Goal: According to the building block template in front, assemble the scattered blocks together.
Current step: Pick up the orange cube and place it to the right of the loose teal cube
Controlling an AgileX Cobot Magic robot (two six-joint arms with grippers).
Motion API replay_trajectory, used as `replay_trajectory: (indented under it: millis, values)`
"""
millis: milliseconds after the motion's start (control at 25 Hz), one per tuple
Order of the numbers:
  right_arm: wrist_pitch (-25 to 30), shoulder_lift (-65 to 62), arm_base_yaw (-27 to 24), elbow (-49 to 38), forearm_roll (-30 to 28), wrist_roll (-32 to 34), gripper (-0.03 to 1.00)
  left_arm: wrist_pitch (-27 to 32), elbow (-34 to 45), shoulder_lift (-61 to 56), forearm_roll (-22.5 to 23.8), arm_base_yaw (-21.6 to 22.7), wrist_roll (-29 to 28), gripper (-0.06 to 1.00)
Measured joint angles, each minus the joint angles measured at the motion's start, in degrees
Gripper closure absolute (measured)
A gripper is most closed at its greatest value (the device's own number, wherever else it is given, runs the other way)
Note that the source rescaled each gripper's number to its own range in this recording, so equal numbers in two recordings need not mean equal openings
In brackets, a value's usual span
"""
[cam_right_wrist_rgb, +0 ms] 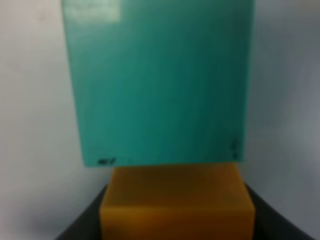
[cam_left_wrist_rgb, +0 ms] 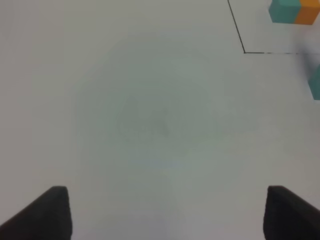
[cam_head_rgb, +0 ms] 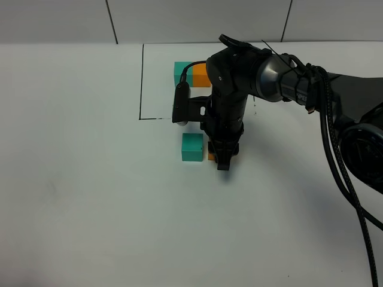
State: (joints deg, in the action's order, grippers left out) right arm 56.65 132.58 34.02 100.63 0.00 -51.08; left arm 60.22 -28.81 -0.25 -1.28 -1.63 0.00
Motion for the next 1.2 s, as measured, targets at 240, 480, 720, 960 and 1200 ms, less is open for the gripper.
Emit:
replay_trajectory:
  millis: [240, 480, 720, 960, 1200]
  values:
    - [-0.1, 0.4, 0.0, 0.1, 0.4, 0.0, 0.97, 0.0, 0.0, 0.0, 0.0, 0.0, 0.0, 0.27]
    - [-0.1, 0.5, 0.0, 0.2, 0.5, -0.2, 0.97, 0.0, 0.0, 0.0, 0.0, 0.0, 0.0, 0.27]
    - [-0.1, 0.5, 0.0, 0.2, 0.7, -0.6, 0.97, 0.0, 0.0, 0.0, 0.0, 0.0, 0.0, 0.27]
    - [0.0, 0.6, 0.0, 0.2, 0.8, -0.8, 0.97, 0.0, 0.0, 0.0, 0.0, 0.0, 0.0, 0.27]
    - [0.3, 1.0, 0.0, 0.6, 1.0, -1.3, 0.97, 0.0, 0.0, 0.0, 0.0, 0.0, 0.0, 0.27]
